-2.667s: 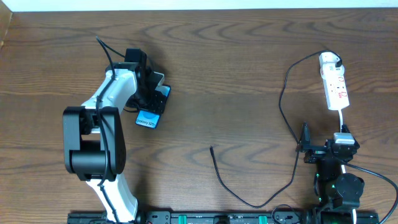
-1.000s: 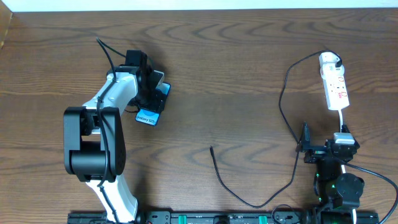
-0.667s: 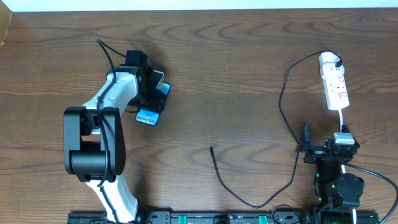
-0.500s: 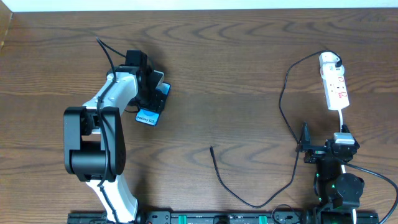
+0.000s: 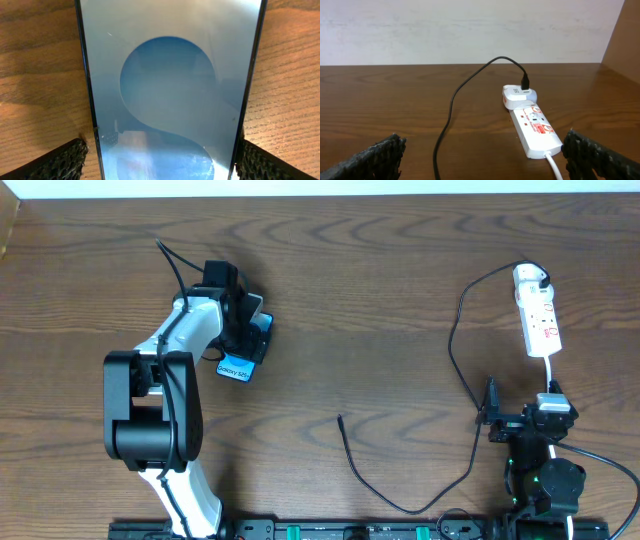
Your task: Plug charger to phone and switch on socket
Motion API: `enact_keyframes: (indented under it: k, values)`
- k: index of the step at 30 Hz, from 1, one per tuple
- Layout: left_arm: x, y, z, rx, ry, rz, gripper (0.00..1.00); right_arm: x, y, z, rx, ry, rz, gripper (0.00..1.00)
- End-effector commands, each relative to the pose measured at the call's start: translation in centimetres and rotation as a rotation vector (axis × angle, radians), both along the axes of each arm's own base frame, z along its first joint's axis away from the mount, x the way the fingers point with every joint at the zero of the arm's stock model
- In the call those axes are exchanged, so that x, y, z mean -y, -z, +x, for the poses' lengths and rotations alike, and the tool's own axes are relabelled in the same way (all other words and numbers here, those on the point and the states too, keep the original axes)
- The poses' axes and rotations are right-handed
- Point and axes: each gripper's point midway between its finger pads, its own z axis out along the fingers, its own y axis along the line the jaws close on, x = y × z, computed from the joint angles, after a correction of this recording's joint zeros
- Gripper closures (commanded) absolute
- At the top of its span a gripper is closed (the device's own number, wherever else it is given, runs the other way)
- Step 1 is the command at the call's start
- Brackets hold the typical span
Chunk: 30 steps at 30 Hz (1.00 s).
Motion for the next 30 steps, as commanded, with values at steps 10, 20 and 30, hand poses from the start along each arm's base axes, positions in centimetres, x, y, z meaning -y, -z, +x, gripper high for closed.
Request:
enact_keyframes:
  k: [10,20,30]
  values:
    - [-0.8,4.0,-2.0,-0.089,-0.011,0.025,0.05,-0.2,0.2,0.0,-0.006,-0.008,-0.007,0.01]
    - [-0.8,4.0,-2.0,-0.091,-0.007,0.025,0.05,-0.2,0.2,0.0,-0.006,-0.008,-0.007,0.01]
    - [-0.7,4.1,-3.0,-0.132,0.031,0.029,0.05,-0.2,0.2,0.0,-0.006,-0.008,-0.007,0.01]
